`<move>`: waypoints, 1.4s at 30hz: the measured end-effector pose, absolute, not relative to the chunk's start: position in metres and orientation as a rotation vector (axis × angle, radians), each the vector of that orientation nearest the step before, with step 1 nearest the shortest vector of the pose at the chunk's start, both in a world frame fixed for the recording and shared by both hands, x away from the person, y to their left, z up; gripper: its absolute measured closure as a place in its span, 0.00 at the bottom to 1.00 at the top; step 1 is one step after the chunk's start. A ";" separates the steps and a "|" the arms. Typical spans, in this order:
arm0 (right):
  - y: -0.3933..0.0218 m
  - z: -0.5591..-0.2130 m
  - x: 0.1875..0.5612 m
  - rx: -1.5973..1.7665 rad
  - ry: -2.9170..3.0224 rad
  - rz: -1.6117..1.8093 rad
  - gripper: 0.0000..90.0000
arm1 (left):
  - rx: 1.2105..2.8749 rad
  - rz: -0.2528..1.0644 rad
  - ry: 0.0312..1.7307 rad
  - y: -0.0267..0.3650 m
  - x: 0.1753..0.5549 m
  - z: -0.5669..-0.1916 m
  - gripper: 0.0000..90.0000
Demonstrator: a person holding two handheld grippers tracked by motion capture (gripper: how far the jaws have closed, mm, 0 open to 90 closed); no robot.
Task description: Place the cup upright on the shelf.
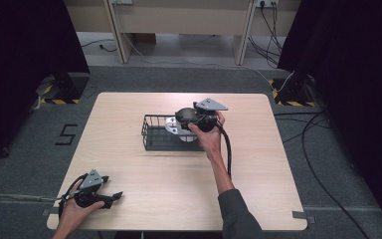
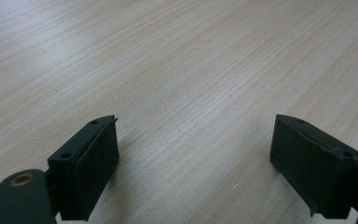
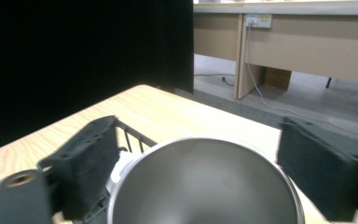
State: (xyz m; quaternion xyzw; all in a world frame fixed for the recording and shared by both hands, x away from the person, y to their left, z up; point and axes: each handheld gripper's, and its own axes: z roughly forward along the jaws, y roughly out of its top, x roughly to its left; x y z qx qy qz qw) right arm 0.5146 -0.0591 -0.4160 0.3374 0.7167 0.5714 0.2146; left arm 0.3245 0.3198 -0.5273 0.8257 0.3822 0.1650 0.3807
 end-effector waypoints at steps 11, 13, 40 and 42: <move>-0.065 -0.407 0.509 0.955 1.974 1.585 0.17 | 2.108 0.421 0.976 0.320 0.324 -0.527 0.16; -0.066 -0.407 0.508 0.953 1.973 1.586 0.17 | 2.108 0.421 0.976 0.320 0.324 -0.527 0.16; -0.094 -0.394 0.470 0.934 1.959 1.586 0.17 | 2.106 0.422 0.976 0.320 0.324 -0.527 0.16; -0.095 -0.394 0.467 0.931 1.957 1.582 0.17 | 2.106 0.422 0.976 0.320 0.324 -0.527 0.16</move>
